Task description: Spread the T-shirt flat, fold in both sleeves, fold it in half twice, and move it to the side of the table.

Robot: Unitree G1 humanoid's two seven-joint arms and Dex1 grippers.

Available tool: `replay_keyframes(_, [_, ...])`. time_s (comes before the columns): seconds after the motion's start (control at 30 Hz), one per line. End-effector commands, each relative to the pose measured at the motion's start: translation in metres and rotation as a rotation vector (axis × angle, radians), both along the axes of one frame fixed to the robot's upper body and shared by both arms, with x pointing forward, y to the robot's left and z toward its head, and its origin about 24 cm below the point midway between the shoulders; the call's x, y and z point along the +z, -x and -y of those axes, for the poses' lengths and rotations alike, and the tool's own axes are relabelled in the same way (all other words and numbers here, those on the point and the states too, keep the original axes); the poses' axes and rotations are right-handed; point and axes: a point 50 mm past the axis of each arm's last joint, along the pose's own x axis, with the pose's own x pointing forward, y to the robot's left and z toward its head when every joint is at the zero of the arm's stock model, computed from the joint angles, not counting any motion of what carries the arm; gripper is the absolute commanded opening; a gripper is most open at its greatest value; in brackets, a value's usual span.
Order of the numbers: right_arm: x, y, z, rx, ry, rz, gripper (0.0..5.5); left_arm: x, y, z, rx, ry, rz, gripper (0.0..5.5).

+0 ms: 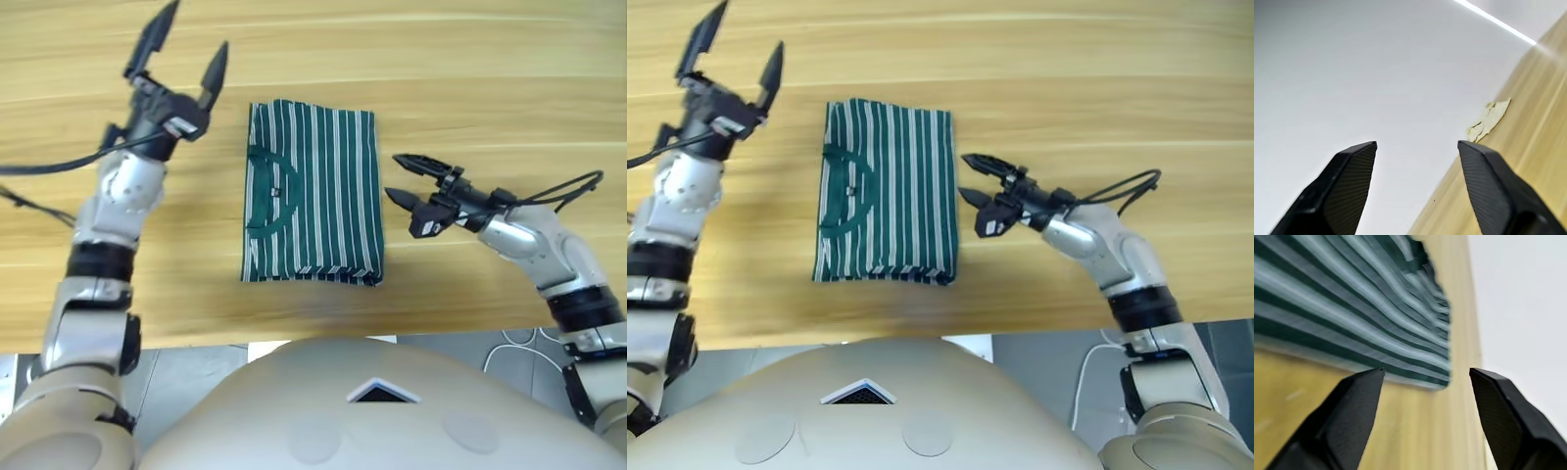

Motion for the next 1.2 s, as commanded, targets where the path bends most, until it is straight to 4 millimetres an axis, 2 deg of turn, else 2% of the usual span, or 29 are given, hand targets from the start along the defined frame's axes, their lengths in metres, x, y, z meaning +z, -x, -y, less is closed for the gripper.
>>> replay_keyframes(0.03, [0.001,0.023,0.013,0.027,0.054,-0.077,3.23,-0.012,0.053,-0.019,-0.078,-0.205,-0.282,3.09])
replay_keyframes(0.1, [0.002,0.041,0.024,0.025,0.11,-0.156,3.23,-0.035,0.09,-0.037,-0.131,-0.406,-0.545,3.09])
replay_keyframes(0.13, [0.003,0.047,0.029,0.017,0.139,-0.183,3.23,-0.04,0.1,-0.038,-0.157,-0.428,-0.618,3.26])
replay_keyframes(0.2, [0.004,0.057,0.028,0.038,0.152,-0.232,3.23,-0.046,0.113,-0.034,-0.204,-0.445,-0.708,3.56])
replay_keyframes(0.33, [0.003,0.069,0.006,0.148,0.109,-0.307,3.23,-0.063,0.127,-0.033,-0.268,-0.558,-0.857,4.23])
replay_keyframes(0.4, [0.002,0.07,0.001,0.177,0.105,-0.323,3.23,-0.074,0.133,-0.037,-0.304,-0.642,-0.943,4.23])
replay_keyframes(0.6, [0.001,0.067,-0.006,0.213,0.091,-0.324,3.23,-0.092,0.128,-0.018,-0.465,-0.747,-0.964,4.23])
replay_keyframes(0.77, [0.002,0.058,-0.011,0.223,0.074,-0.295,3.23,-0.098,0.126,0.003,-0.601,-0.73,-0.949,4.23])
replay_keyframes(1.03, [0.002,0.059,-0.017,0.251,0.05,-0.306,3.23,-0.11,0.119,0.012,-0.675,-0.739,-0.958,4.23])
replay_keyframes(1.2, [0.004,0.061,-0.015,0.266,0.061,-0.332,3.23,-0.114,0.118,0.012,-0.679,-0.73,-0.955,3.45])
